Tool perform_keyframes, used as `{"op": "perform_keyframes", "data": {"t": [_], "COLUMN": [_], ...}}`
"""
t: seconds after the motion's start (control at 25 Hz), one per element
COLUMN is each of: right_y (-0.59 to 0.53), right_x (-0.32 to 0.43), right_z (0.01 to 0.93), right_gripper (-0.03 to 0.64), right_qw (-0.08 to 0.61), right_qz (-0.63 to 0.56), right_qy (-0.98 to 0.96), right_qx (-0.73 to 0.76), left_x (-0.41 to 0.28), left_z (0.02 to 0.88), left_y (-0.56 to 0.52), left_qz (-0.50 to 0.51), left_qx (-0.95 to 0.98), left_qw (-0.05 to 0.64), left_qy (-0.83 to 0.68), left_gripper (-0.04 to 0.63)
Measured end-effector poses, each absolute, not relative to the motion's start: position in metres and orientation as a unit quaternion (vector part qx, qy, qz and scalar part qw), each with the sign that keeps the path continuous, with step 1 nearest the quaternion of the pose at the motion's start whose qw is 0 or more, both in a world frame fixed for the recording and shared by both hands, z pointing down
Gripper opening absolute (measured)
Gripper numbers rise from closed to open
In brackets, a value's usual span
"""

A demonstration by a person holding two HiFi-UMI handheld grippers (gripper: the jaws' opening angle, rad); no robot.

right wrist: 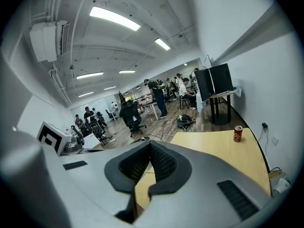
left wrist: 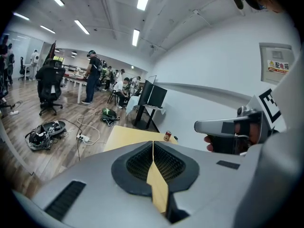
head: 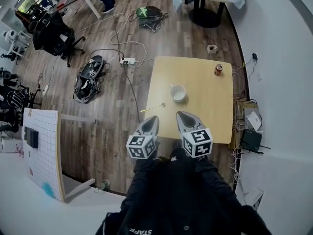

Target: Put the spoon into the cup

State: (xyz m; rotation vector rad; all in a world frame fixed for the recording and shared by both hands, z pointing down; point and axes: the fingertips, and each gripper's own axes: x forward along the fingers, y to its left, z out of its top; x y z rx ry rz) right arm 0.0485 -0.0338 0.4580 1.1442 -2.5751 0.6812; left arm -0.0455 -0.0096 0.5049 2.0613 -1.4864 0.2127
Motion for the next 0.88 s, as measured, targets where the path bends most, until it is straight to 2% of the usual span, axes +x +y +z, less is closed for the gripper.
{"op": "perform_keyframes", "data": {"t": [0.44,0.88], "right_y": [-0.052,-0.083], "right_x": [0.056,0.036], "right_z": [0.488,0.52], "right_gripper": [0.022,0.021], "right_qw": [0.13,0.164], "right_qz": [0.274,0.291], "right_qy": [-0.868,-0.853], "right_qx": [0.393,0.401], "left_x": [-0.077,-0.139], "left_z": [0.538,0.603], "left_y": [-0.021,-0.033], "left_qz": [0.066,0.064], "left_qx": [0.73,0.679], "left_qw": [0.34,0.404], "left_qy": [-0.59,-0.61], "left_gripper": [0.035,0.035]}}
